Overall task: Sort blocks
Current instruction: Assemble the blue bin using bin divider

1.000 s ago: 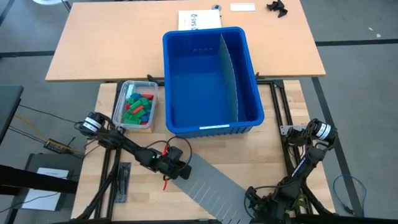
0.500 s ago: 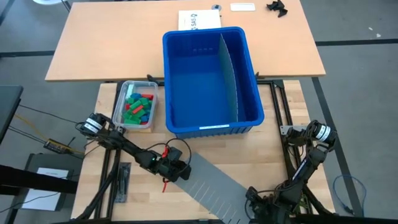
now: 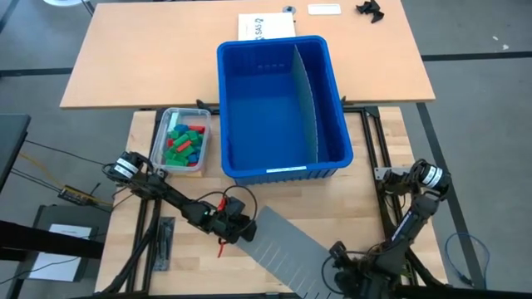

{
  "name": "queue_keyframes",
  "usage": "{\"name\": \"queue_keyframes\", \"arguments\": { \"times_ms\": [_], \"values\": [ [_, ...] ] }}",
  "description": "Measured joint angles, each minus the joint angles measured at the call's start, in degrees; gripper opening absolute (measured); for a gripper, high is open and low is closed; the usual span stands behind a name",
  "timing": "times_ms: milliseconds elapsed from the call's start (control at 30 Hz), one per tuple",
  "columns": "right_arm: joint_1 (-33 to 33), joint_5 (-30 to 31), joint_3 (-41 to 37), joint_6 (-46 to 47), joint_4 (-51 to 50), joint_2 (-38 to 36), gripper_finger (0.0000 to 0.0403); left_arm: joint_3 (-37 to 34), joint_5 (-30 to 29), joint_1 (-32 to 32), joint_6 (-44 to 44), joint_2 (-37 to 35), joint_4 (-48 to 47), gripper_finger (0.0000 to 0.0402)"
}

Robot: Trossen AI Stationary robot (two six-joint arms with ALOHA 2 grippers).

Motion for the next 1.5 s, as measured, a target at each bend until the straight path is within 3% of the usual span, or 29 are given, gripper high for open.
{"name": "queue_keyframes", "arguments": {
  "times_ms": [133, 233, 367, 600, 700, 967, 1267, 1400, 1500],
  "values": [
    [0.3, -2.0, 0.3, 2.4, 2.1, 0.0, 0.0141, 4.1, -1.1, -0.9, 7.4, -1.5, 4.3, 0.0167],
    [0.7, -2.5, -1.6, 2.4, 5.8, -0.1, 0.0135, 7.2, 1.3, -1.6, 15.7, -1.3, 8.2, 0.0167],
    [0.3, -2.6, -5.4, 3.7, 10.4, -0.1, 0.0129, 9.7, 2.5, -2.3, 19.1, 0.8, 7.6, 0.0167],
    [-2.6, -2.8, -9.1, 5.7, 12.8, -0.3, 0.012, 9.7, 15.2, -2.5, 9.0, 7.9, 6.3, 0.0168],
    [-4.3, -1.5, -9.3, 2.1, 12.4, -0.3, 0.0115, 10.0, 15.6, -3.2, 3.4, 9.1, 5.6, 0.0168],
    [-11.2, 7.5, -9.5, -8.4, 6.8, -0.3, 0.0102, 9.9, 5.4, -7.3, -4.8, 9.4, 3.1, 0.0167],
    [-20.5, 8.9, -9.5, -9.5, 4.3, -0.3, 0.0101, 9.9, -10.9, -10.4, -18.5, 9.6, -4.7, 0.0161],
    [-22.7, 9.4, -9.6, -7.9, 1.5, -3.7, 0.0101, 10.5, -11.6, -10.7, -18.9, 8.8, -5.7, 0.0161],
    [-23.1, 10.1, -9.5, -5.3, -0.7, -9.8, 0.0101, 12.5, -10.2, -10.7, -14.4, 5.9, -9.1, 0.0161]
  ]
}}
